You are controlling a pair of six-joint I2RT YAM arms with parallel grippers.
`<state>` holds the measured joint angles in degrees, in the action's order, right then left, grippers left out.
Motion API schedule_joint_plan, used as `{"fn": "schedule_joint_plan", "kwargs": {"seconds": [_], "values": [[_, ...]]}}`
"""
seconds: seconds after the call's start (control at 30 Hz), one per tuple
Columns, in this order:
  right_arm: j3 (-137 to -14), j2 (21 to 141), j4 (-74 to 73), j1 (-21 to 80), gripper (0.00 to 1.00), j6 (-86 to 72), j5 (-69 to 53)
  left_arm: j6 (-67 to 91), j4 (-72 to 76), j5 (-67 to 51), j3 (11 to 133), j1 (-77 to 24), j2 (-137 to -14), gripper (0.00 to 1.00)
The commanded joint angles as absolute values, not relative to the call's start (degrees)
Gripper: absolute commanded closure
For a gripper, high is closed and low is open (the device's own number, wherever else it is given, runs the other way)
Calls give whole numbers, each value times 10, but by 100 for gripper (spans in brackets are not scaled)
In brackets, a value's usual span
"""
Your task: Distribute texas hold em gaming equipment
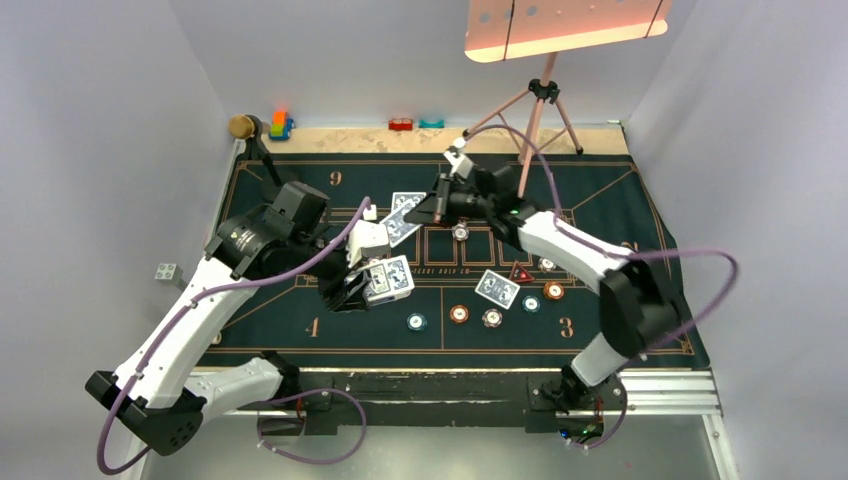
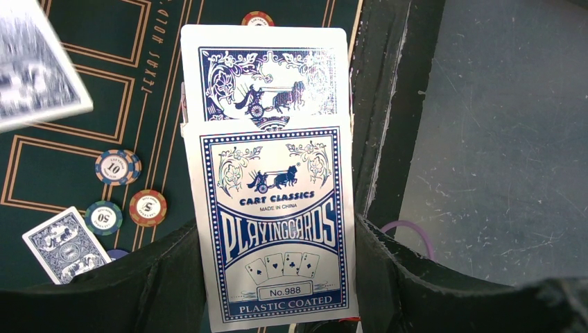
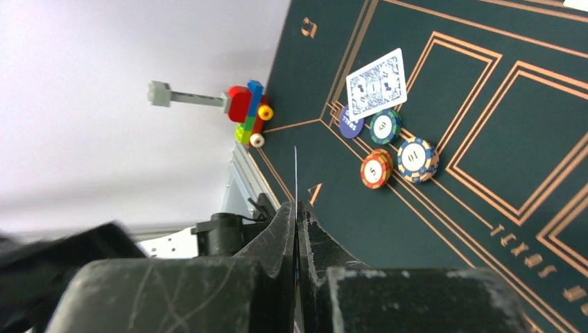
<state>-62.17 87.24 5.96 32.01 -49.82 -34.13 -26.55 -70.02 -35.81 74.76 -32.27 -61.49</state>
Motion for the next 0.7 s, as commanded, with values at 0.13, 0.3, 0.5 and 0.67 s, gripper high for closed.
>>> {"fn": "schedule_joint_plan", "kwargs": {"seconds": [0.13, 0.3, 0.5, 0.67], "values": [[-858, 1165, 151, 409, 100, -516, -366, -262, -695, -378, 754, -319, -603, 100], [-1006, 1317, 156, 436, 100, -550, -365, -263, -698, -376, 758, -319, -601, 100], [-1135, 1433, 121, 449, 89, -572, -354, -262, -699, -375, 759, -319, -599, 100], [-1156, 1453, 73, 452, 67, -553, -323, -262, -698, -375, 756, -320, -598, 100]]}}
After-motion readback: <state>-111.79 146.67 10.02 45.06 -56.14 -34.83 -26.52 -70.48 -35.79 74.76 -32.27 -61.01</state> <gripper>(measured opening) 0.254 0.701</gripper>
